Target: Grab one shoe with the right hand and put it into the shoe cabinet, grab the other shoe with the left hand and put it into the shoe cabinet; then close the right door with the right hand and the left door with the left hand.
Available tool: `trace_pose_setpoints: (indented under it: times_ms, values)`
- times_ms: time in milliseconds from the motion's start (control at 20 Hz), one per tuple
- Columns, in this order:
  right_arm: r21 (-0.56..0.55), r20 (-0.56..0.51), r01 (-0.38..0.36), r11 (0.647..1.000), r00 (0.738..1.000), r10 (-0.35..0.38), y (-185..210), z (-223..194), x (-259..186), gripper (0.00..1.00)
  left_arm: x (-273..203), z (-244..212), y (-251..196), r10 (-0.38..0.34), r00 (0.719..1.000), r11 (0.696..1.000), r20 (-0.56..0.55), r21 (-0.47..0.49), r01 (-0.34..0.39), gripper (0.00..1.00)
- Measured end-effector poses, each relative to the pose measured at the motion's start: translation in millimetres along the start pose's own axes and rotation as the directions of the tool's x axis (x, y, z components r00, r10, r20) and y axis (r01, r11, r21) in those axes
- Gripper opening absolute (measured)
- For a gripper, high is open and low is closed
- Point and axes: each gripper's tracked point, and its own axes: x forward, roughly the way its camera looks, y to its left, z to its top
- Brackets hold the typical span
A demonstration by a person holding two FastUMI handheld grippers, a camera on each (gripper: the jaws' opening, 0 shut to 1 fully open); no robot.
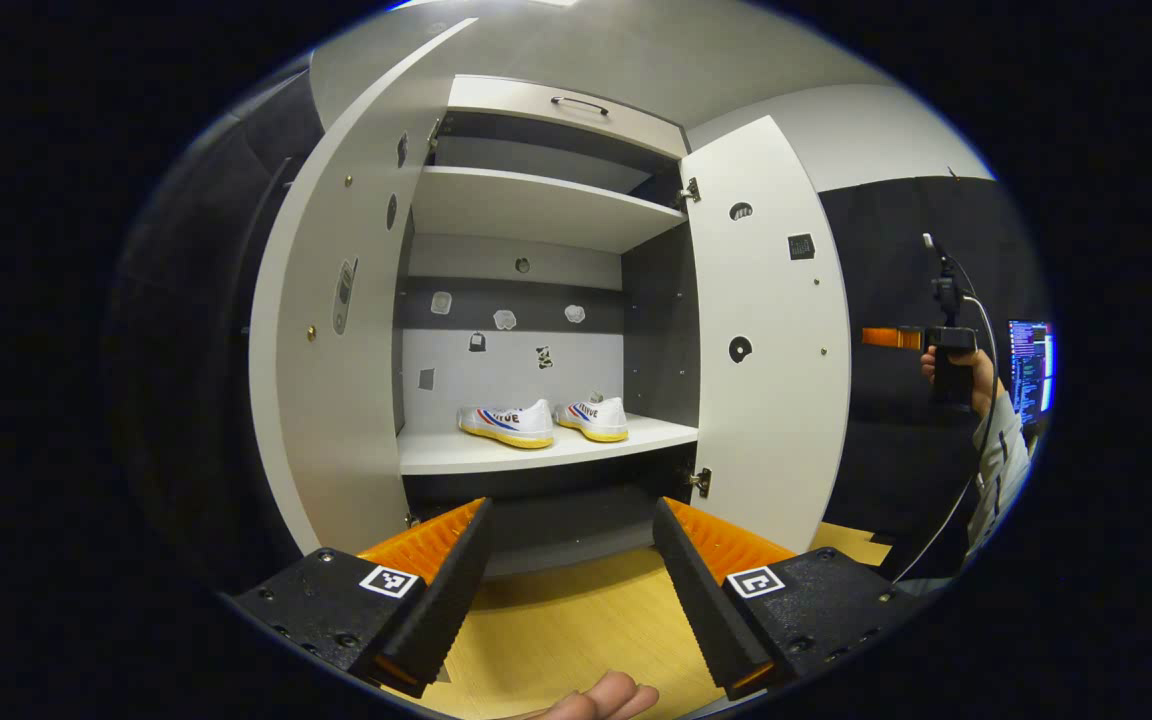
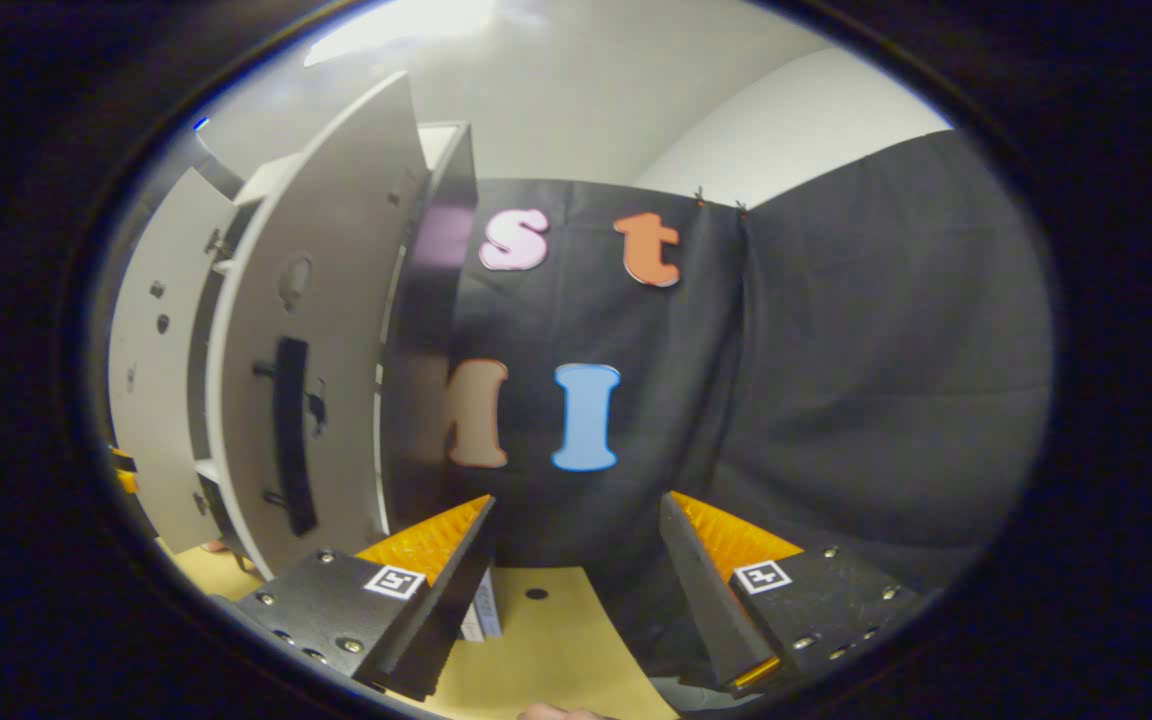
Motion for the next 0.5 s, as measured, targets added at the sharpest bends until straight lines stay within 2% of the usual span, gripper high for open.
trace_pose_setpoints:
  times_ms: [100,300,400,450,500]
  values:
    - [-0.032,-0.002,-0.04,0.999,0.999,0.04,20,10,3,0.96,-4,0,0,-0.001,1.0,1.0,0.002,-0.001,0.001,0.96]
    - [-0.078,-0.086,-0.053,0.996,0.995,0.046,54,-1,19,0.96,-16,6,2,-0.008,1.0,1.0,0.029,-0.013,0.008,0.96]
    - [-0.078,-0.118,-0.082,0.994,0.99,0.072,75,-7,29,0.96,-23,7,6,0.001,0.999,1.0,0.037,-0.006,-0.001,0.96]
    - [-0.05,-0.127,-0.124,0.991,0.985,0.117,93,-8,31,0.95,-26,8,9,0.006,0.999,1.0,0.039,-0.005,-0.006,0.96]
    - [-0.048,-0.137,-0.127,0.991,0.983,0.119,101,-11,35,0.95,-31,8,12,0.011,0.999,1.0,0.042,-0.007,-0.011,0.96]
